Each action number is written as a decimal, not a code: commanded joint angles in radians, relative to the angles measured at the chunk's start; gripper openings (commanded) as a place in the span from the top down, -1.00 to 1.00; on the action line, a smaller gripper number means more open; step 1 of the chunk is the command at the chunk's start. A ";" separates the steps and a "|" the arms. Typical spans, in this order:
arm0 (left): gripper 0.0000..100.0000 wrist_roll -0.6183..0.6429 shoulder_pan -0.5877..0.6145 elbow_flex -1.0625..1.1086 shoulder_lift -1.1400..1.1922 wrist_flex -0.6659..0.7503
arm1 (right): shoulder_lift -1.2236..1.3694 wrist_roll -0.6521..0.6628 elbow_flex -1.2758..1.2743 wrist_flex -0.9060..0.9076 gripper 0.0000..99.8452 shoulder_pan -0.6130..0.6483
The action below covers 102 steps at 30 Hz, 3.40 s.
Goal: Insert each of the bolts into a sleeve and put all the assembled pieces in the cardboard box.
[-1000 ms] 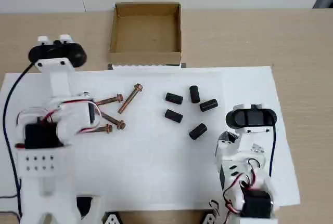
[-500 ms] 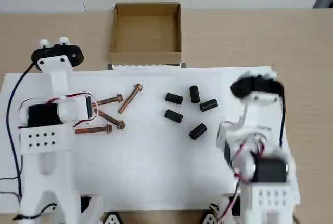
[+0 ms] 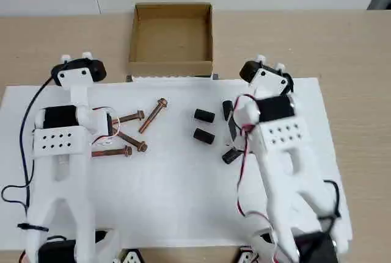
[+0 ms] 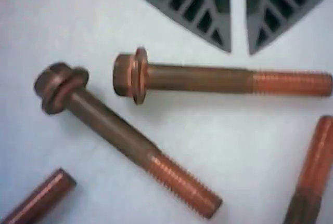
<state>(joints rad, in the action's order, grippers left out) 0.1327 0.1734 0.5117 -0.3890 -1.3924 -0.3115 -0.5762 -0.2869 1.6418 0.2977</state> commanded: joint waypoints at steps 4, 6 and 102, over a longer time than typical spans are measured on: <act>0.99 0.120 0.006 -0.004 0.002 0.054 | 0.176 -0.112 0.126 0.012 0.99 0.022; 0.99 0.123 0.006 -0.004 0.002 0.061 | 0.222 -0.132 0.149 0.016 0.99 0.022; 0.99 -0.269 -0.272 -0.116 0.071 0.064 | 0.025 0.959 0.077 0.047 0.99 -0.229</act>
<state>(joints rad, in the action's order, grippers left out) -0.1297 -0.0568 0.4764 -0.3583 -1.3433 -0.2424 0.2892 -0.1857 1.6817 0.0875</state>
